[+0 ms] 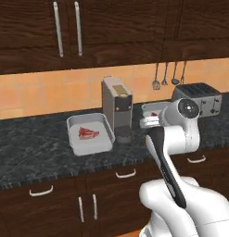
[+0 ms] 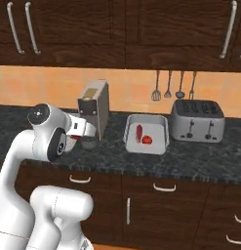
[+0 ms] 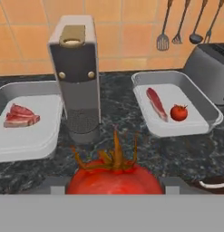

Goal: Place one tomato and one steak in each tupperware on the nearby counter, to pack two identical lunches.

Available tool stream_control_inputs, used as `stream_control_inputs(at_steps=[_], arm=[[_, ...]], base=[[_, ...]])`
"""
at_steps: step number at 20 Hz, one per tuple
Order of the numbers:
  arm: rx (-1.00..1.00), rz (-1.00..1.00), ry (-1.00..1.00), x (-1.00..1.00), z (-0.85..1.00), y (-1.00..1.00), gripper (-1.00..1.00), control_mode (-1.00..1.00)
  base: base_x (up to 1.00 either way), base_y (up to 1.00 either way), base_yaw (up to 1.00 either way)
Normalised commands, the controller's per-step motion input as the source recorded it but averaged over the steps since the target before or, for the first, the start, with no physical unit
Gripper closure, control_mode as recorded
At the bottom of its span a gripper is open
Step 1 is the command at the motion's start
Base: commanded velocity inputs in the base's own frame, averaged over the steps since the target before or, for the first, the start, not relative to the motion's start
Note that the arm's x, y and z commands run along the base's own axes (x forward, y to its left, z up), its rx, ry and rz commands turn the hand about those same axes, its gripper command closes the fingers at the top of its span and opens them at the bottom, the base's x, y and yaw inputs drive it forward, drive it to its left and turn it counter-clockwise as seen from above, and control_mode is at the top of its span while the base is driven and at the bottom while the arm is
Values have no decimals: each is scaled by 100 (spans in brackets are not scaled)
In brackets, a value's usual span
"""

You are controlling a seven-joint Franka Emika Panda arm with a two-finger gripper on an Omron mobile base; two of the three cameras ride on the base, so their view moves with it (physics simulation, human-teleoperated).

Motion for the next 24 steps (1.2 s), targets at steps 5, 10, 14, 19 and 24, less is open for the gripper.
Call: stream_control_inputs(at_steps=[5,10,14,19,24], arm=[[0,0,0,0,0,0,100,100],[0,0,0,0,0,0,100,100],[0,0,0,0,0,0,100,100],[2,0,6,12,-41,-62,100,-100],[14,3,26,37,-73,-20,100,-100]], base=[[42,100,0],[51,67,0],[27,10,0],[0,0,0],[0,0,0]])
